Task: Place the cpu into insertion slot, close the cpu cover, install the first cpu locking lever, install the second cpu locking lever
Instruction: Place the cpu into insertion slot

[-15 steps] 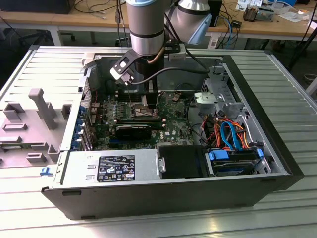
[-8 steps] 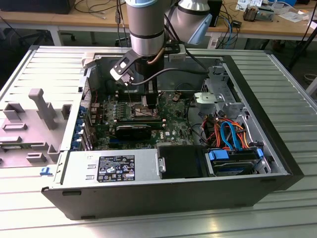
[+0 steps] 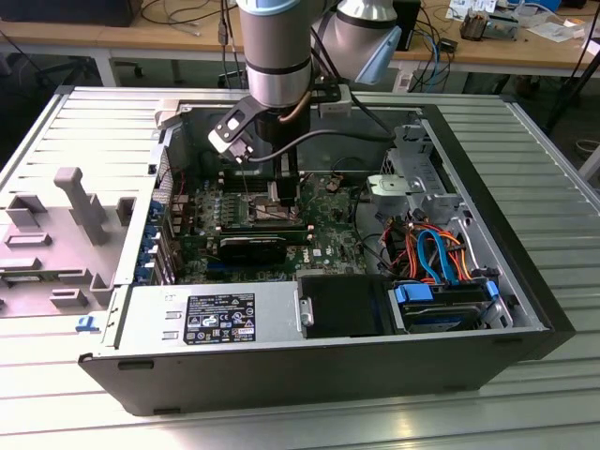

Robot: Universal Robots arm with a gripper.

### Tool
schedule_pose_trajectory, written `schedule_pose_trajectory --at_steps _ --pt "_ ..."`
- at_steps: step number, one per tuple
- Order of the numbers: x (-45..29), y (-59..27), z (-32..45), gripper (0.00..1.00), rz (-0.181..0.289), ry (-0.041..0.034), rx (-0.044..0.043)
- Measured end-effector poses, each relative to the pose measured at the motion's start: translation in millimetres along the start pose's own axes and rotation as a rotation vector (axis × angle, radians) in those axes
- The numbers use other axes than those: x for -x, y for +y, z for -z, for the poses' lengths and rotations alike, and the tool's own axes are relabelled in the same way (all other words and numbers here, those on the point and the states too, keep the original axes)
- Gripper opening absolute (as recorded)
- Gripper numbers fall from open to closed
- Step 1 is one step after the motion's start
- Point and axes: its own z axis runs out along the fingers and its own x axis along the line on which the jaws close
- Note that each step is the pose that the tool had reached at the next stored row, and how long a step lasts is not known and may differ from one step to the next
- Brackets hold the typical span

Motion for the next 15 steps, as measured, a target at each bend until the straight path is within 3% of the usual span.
schedule_pose_trajectory --at_steps 15 --pt "0.1 -0.3 -3.1 0.54 0.0 0.0 0.0"
